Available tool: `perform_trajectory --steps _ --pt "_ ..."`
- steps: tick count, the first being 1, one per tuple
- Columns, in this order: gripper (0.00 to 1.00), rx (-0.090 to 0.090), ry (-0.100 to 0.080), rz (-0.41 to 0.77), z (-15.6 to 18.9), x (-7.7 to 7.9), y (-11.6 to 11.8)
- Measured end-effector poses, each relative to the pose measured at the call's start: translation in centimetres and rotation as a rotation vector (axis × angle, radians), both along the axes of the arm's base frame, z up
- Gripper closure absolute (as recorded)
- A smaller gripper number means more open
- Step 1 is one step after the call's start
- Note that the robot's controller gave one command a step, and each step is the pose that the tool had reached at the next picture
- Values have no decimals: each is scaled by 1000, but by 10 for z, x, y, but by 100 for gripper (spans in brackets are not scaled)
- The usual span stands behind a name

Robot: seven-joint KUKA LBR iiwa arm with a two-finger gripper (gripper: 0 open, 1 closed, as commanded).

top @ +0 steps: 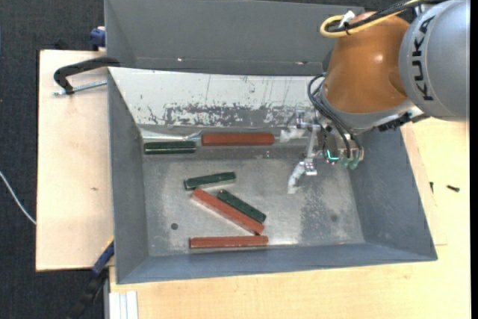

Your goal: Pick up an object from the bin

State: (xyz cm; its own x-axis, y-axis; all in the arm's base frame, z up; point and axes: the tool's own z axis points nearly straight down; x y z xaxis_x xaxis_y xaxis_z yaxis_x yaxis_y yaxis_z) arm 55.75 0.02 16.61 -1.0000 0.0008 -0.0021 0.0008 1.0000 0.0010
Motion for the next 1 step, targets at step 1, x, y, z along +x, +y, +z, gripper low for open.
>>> perform_trajectory --steps 1 --pt "0 -1 -9 21 -42 7 24"
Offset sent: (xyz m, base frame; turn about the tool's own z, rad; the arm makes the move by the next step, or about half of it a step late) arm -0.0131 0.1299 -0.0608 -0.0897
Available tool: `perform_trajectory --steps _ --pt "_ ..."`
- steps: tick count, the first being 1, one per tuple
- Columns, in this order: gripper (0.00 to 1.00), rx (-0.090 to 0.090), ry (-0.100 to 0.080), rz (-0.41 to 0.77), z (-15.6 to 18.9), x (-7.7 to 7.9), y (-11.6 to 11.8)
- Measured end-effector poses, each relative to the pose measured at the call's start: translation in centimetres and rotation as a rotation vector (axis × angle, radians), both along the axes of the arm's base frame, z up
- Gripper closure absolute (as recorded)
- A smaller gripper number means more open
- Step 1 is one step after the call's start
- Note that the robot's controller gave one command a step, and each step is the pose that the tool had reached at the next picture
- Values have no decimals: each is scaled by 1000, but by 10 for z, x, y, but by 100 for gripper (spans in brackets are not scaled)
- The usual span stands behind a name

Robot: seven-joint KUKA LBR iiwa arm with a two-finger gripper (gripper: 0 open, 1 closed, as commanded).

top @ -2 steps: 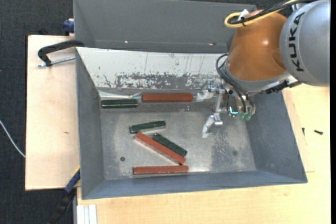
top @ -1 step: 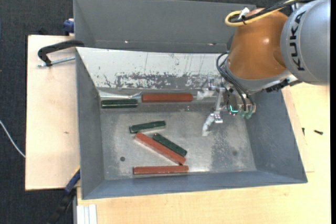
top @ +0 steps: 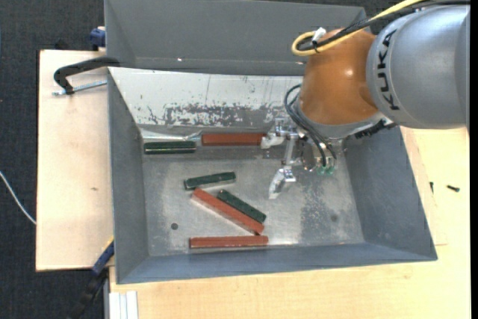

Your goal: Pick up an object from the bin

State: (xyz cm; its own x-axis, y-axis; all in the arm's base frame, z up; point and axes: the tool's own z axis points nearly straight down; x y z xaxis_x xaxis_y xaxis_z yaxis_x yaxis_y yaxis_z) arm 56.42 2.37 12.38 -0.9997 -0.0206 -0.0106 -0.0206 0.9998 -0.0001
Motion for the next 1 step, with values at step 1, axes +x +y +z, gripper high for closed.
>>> perform_trajectory --steps 1 --pt "0 0 13 37 -20 -12 61"
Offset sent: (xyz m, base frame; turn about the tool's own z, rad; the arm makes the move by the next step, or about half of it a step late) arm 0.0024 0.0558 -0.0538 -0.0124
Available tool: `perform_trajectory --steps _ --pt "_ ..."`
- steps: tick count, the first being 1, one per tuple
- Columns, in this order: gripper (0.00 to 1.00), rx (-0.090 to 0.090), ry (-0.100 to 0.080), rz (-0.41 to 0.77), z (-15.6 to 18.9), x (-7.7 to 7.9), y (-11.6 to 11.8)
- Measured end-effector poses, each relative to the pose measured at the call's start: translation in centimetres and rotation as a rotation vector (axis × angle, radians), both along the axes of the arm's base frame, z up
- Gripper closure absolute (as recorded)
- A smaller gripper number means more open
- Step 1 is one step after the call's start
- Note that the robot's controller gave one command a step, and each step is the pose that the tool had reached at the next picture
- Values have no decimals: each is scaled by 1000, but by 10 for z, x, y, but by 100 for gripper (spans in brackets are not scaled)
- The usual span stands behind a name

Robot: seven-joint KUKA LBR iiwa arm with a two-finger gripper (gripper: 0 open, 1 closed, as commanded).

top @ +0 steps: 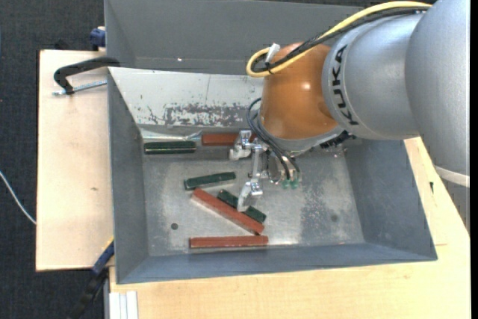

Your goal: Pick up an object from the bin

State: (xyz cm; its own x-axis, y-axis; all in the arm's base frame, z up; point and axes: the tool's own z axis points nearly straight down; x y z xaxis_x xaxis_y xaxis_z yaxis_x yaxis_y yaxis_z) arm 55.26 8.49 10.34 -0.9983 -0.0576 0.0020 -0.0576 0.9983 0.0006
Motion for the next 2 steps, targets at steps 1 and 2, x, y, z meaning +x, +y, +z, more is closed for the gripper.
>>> perform_trajectory --steps 1,2 --pt "0 9 -6 -2 -12 10 23" --pt "100 -5 4 -56 -18 -3 29"
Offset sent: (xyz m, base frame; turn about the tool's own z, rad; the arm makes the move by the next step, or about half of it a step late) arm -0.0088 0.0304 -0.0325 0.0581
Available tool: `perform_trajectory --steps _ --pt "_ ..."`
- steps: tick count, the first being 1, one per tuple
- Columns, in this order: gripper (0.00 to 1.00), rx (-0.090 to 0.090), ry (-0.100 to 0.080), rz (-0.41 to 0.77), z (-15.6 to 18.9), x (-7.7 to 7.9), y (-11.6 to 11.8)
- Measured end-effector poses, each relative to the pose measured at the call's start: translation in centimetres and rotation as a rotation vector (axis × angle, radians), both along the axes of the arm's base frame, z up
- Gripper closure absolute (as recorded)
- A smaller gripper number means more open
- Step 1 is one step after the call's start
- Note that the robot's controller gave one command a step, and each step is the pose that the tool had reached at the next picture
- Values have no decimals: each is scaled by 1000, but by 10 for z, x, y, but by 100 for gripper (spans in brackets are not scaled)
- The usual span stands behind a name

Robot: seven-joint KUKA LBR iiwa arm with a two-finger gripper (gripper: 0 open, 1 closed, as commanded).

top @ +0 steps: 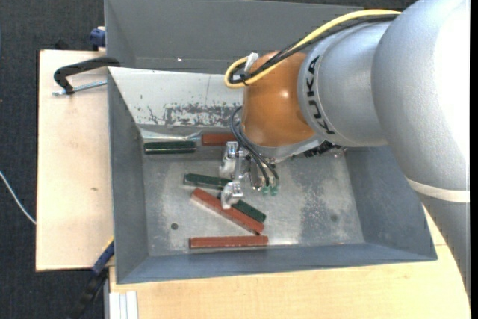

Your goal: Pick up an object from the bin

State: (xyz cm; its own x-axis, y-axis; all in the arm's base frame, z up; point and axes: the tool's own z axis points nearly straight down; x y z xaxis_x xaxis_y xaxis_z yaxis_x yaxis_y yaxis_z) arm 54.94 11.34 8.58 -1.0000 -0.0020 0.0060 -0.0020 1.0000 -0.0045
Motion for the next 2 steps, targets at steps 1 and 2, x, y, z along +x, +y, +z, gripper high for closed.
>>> perform_trajectory --steps 1,2 --pt "100 0 0 0 0 0 0" --pt "100 -1 5 1 2 0 1"
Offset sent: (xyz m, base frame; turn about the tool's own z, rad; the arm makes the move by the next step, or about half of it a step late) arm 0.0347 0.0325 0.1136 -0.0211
